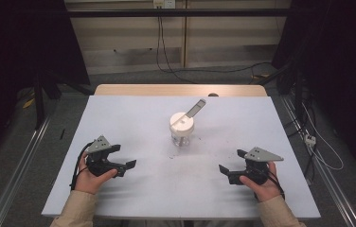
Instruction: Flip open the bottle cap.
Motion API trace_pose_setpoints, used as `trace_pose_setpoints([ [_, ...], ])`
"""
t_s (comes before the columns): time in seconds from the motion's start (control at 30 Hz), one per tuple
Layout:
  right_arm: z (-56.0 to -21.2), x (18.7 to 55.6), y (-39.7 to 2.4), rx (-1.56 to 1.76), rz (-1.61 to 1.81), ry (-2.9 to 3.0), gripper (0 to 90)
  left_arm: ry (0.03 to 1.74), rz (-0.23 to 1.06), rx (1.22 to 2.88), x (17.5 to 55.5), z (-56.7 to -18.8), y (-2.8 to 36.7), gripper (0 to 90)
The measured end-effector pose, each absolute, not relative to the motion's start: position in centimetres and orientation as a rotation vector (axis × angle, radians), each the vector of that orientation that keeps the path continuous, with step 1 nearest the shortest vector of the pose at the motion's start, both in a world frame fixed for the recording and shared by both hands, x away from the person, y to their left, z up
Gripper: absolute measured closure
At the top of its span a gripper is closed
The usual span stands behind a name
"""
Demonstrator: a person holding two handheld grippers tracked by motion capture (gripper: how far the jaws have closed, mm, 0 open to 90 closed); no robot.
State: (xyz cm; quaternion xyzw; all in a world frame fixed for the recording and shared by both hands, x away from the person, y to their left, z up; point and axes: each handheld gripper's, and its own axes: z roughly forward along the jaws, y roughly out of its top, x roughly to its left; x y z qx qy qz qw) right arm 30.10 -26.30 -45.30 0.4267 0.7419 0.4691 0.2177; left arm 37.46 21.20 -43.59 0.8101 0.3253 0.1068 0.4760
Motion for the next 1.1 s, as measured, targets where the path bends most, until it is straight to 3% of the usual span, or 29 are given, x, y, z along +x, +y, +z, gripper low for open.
trace_pose_setpoints([
  [1.1,-45.8,29.0,-27.8,1.208,1.257,2.043,6.5,0.825,0.289,1.976,36.4,-43.9,23.1,6.5],
])
